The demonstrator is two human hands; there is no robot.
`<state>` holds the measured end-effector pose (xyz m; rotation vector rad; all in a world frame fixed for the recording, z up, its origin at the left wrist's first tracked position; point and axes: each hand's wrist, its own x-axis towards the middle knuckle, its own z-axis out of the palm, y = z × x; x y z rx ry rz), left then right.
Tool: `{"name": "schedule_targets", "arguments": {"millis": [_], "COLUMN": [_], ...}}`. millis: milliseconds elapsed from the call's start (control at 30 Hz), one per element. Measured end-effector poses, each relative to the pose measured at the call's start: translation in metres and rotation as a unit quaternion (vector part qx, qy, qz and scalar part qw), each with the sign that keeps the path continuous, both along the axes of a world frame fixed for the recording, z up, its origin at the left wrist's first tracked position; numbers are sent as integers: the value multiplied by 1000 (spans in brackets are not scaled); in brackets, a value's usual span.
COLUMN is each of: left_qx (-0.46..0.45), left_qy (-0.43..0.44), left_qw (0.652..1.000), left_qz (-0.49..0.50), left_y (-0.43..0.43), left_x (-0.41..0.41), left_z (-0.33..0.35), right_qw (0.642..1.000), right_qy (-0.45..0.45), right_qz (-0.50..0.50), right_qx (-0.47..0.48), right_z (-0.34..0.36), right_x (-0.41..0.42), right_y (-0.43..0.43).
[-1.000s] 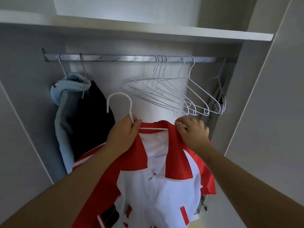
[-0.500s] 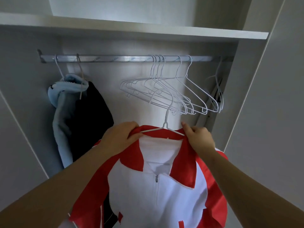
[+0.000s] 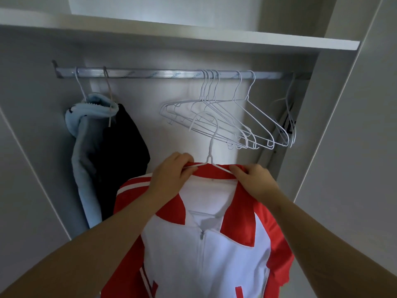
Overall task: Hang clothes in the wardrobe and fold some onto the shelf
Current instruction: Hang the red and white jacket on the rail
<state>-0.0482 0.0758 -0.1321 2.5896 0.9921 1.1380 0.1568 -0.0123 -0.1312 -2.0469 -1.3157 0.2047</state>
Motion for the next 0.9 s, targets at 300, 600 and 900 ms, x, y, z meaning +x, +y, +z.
{"name": "schedule_targets", "arguments": {"millis": [300, 600, 900], "left_qx": [-171, -252, -244], "left_qy": [29, -89, -169], "left_qw": [985, 959, 945], "left_qz": [13, 94, 141], "left_y": [18, 46, 81], "left_x": [2, -23, -48], "left_z": [-4, -10, 0], "right_qw": [985, 939, 905], "right_qy": [149, 342, 423], "right_qz": [-74, -35, 38], "right_qx": [-43, -8, -12], "right_z": [-12, -3, 16], "right_x": [15, -20, -67], "right_y": [11, 40, 102]}}
